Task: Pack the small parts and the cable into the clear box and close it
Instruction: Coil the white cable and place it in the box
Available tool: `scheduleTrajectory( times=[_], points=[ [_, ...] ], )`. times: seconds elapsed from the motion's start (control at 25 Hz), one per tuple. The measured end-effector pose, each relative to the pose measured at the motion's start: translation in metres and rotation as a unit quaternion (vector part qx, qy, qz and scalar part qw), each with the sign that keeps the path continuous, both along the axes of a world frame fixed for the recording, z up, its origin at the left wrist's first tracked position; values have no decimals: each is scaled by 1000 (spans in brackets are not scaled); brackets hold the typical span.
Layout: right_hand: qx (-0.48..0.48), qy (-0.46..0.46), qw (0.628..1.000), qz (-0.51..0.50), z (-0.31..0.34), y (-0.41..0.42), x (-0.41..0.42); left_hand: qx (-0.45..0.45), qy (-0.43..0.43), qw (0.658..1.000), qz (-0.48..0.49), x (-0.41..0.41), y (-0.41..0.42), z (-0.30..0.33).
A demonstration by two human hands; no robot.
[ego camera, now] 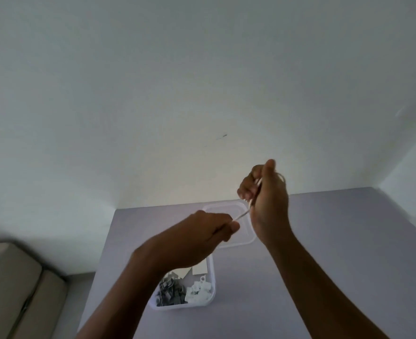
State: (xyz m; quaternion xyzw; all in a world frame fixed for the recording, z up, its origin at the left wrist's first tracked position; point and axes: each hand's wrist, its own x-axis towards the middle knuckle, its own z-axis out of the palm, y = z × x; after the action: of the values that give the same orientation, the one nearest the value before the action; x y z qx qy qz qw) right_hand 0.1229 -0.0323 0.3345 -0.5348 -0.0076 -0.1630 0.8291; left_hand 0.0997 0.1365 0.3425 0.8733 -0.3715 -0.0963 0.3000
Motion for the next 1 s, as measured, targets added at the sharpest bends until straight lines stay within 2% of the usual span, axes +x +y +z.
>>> scheduleTrajectory(
  times=[0.04,0.12,0.2,0.24,0.32,0.4,0.6,0.72,0.84,0.92,1.0],
  points=[
    [-98,16,995,14,-5,2,-3,11,-23,1000,5,2,3,7],
    [-268,77,956,94,-12,5,-8,36,-61,997,23,9,11,17],
    [-372,146,893,205,-11,1,-12,26,-128,990,51,19,21,25],
    [-384,188,863,268,-10,-4,-15,-8,-168,983,73,25,28,30],
    [-319,272,828,371,-10,-15,-22,-91,-215,965,119,37,47,39],
    [-235,310,841,376,-9,-22,-27,-151,-204,957,136,40,54,44],
    [-187,266,895,306,1,-13,-32,-169,-112,976,78,18,18,29],
    [-184,253,904,292,7,-6,-33,-190,-74,976,71,10,0,18],
    [-178,252,908,282,7,-4,-32,-217,-83,969,87,10,-2,17],
    [-125,233,910,319,9,-8,-30,-226,-62,967,101,15,2,18],
    [-69,195,894,398,14,-15,-29,-242,-29,965,97,18,3,19]
  ],
)
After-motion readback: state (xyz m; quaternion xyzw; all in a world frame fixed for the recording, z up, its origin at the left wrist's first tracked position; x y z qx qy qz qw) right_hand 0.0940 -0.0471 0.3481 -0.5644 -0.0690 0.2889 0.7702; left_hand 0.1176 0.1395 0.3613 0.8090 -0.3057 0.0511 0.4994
